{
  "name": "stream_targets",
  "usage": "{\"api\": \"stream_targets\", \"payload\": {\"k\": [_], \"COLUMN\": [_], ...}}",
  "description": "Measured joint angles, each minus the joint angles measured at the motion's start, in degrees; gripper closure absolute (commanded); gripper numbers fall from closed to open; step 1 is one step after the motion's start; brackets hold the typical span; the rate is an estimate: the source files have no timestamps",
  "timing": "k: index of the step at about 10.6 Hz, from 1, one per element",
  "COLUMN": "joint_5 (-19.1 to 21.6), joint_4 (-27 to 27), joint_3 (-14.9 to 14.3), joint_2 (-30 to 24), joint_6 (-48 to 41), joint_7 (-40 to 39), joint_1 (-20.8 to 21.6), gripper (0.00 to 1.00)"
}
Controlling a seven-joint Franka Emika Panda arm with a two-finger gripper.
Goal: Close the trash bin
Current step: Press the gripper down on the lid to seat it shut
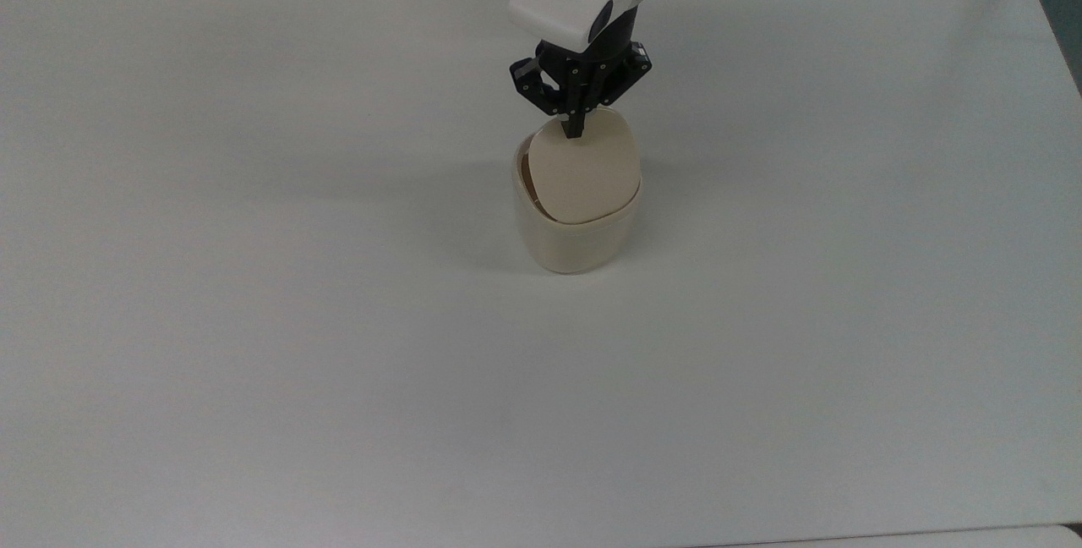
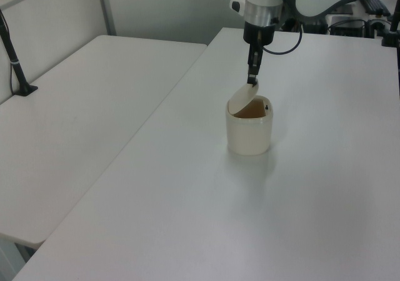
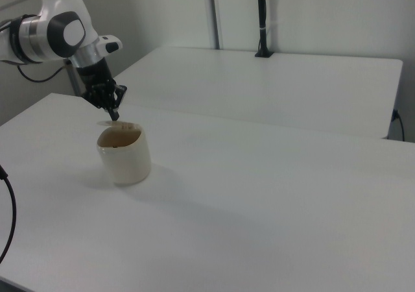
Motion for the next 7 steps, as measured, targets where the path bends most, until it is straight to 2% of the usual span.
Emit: {"api": "stream_targets", "payload": {"k": [3, 7], "joint_5": [-0.54, -0.54], "joint_4": [-0.95, -1.31], "joint_3": [-0.03, -0.03], "joint_2": [0.90, 4.93], "joint_6": [-1.89, -1.85], "joint_7": [0.00, -0.01], "joint_1": [-0.12, -0.13], "gripper": [1.00, 1.00]}}
